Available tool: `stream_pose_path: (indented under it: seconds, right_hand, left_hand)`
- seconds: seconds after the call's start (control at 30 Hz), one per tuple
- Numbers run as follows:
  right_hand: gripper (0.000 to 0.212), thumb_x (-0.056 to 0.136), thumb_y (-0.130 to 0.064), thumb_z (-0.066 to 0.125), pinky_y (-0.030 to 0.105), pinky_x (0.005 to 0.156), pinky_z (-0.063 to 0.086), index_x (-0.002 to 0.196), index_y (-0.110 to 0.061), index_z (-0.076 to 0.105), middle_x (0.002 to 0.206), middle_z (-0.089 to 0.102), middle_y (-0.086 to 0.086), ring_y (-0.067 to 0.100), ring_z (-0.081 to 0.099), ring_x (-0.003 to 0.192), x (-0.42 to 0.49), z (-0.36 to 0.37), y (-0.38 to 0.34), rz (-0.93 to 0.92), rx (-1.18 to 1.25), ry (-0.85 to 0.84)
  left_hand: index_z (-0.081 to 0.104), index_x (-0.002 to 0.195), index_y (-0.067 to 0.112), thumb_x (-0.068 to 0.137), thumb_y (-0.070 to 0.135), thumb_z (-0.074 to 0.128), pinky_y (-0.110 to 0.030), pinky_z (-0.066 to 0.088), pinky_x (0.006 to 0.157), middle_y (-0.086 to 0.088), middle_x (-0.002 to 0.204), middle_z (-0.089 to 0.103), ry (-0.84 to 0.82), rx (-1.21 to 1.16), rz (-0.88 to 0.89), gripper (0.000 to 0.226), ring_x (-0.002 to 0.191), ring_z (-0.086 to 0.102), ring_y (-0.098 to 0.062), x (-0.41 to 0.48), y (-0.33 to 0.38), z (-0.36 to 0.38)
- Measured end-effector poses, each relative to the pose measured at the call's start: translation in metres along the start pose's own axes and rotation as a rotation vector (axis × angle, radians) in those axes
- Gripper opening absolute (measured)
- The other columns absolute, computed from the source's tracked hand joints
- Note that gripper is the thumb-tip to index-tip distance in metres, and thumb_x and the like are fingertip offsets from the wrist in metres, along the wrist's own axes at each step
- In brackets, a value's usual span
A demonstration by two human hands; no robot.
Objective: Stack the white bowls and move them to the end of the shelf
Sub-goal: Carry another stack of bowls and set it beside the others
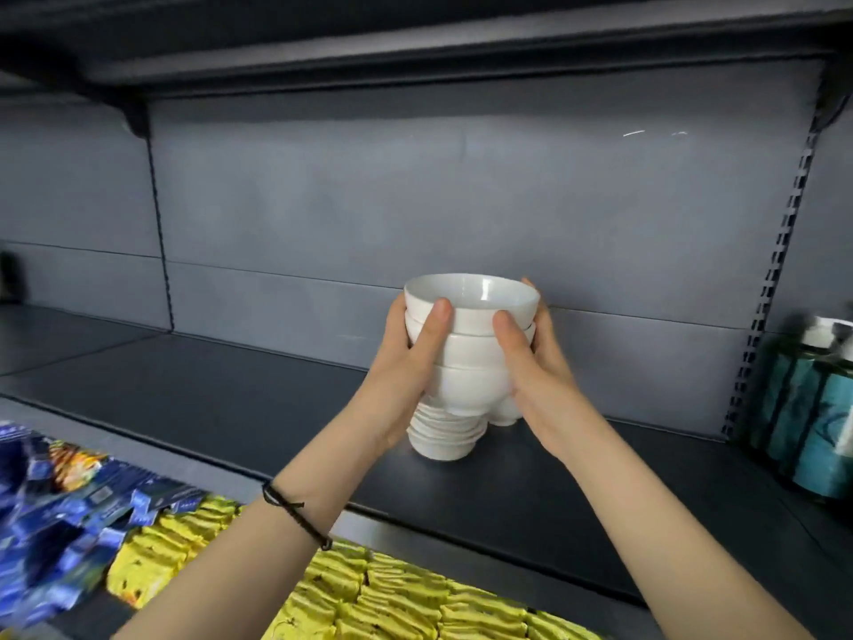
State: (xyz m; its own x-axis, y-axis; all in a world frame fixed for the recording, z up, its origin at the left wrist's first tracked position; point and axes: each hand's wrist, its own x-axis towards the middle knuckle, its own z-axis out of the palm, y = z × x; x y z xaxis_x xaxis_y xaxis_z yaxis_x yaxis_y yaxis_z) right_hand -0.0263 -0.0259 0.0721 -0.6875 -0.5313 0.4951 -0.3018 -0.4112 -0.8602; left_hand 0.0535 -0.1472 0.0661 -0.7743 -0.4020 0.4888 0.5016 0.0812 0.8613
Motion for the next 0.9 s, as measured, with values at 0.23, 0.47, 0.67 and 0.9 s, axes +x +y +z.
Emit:
stream_pose_path:
  seconds: [0.23,0.47,0.67,0.9]
  right_hand:
    - [0.095,0.061,-0.062,0.068,0.040,0.106,0.048,0.146,-0.045,0.029,0.136,0.055,-0.017,0.005,0.056,0.122,0.000,0.149,0.034,0.022,0.095,-0.159]
    - [0.094,0.065,-0.069,0.074,0.050,0.104,0.048,0.145,-0.044,0.031,0.137,0.057,-0.005,0.017,0.058,0.123,-0.003,0.304,0.087,0.128,0.189,-0.349]
    - [0.086,0.070,-0.063,0.073,0.047,0.100,0.051,0.143,-0.043,0.032,0.135,0.058,-0.006,0.016,0.060,0.119,0.010,0.414,0.122,0.192,0.253,-0.447]
    - [0.099,0.057,-0.063,0.071,0.045,0.104,0.049,0.145,-0.045,0.028,0.136,0.056,-0.011,0.012,0.058,0.123,0.058,0.522,0.177,0.207,0.277,-0.598]
  left_hand:
    - [0.038,0.140,0.031,0.073,0.068,0.058,-0.043,0.053,0.098,0.006,0.131,0.060,0.171,0.139,0.014,0.079,0.119,0.060,-0.014,-0.045,0.043,-0.139]
    - [0.043,0.136,0.031,0.081,0.064,0.060,-0.033,0.057,0.084,0.003,0.127,0.063,0.408,0.216,-0.002,0.066,0.112,0.064,-0.014,-0.098,0.070,-0.281]
    - [0.045,0.135,0.027,0.080,0.056,0.058,-0.041,0.056,0.093,0.000,0.127,0.064,0.534,0.219,-0.006,0.064,0.115,0.063,-0.018,-0.114,0.079,-0.388]
    - [0.047,0.132,0.025,0.079,0.054,0.058,-0.043,0.055,0.095,-0.002,0.125,0.065,0.652,0.244,0.012,0.061,0.116,0.063,-0.020,-0.100,0.075,-0.502]
